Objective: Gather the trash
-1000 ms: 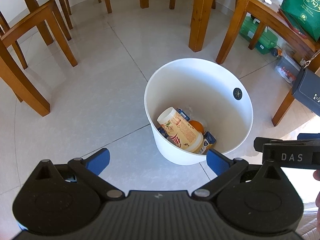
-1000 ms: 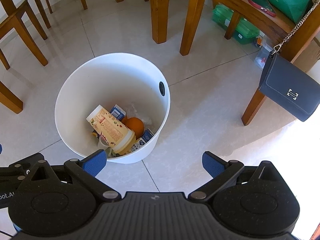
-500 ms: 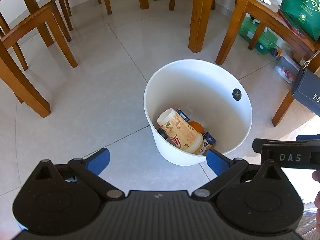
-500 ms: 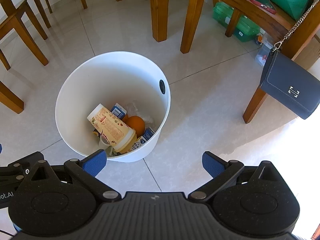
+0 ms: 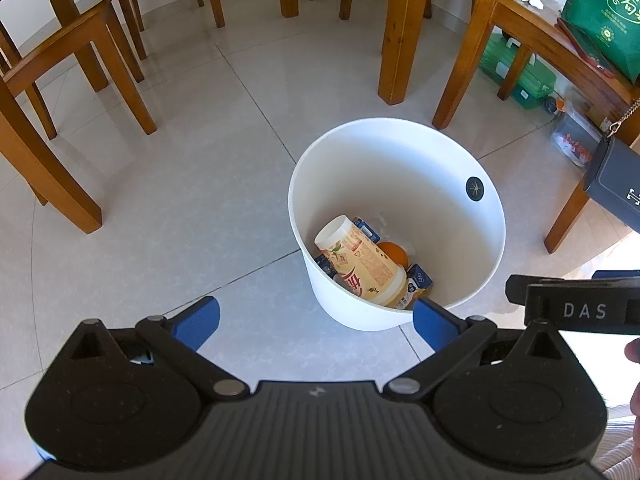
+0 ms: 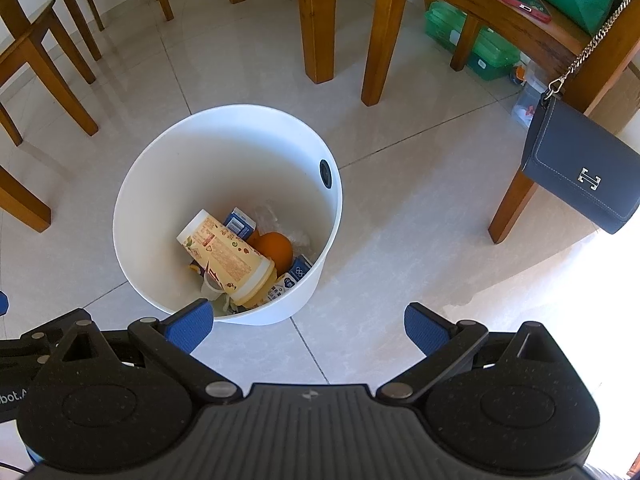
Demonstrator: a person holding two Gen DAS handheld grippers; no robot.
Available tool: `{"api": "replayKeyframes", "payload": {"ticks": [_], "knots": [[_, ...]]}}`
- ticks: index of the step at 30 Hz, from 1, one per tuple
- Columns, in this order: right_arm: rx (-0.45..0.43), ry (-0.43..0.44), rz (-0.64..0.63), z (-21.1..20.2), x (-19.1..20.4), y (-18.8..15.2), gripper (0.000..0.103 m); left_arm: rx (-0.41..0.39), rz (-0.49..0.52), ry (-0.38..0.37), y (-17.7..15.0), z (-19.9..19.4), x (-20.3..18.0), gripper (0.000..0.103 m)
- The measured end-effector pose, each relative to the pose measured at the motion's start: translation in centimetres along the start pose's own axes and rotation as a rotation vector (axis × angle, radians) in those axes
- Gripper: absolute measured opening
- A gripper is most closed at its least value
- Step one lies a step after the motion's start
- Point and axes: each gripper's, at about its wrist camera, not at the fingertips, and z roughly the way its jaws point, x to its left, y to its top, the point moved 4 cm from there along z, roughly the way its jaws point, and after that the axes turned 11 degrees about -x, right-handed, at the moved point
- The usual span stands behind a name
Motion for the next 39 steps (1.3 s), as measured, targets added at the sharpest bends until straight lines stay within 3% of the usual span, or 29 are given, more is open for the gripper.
{"api": "replayKeyframes", "payload": {"ticks": [39], "knots": [[-0.002, 0.0, 0.021, 0.02, -0.14, 0.22, 0.103, 0.007, -0.02, 0.003, 0.05, -0.08, -0.63, 0.102]]}}
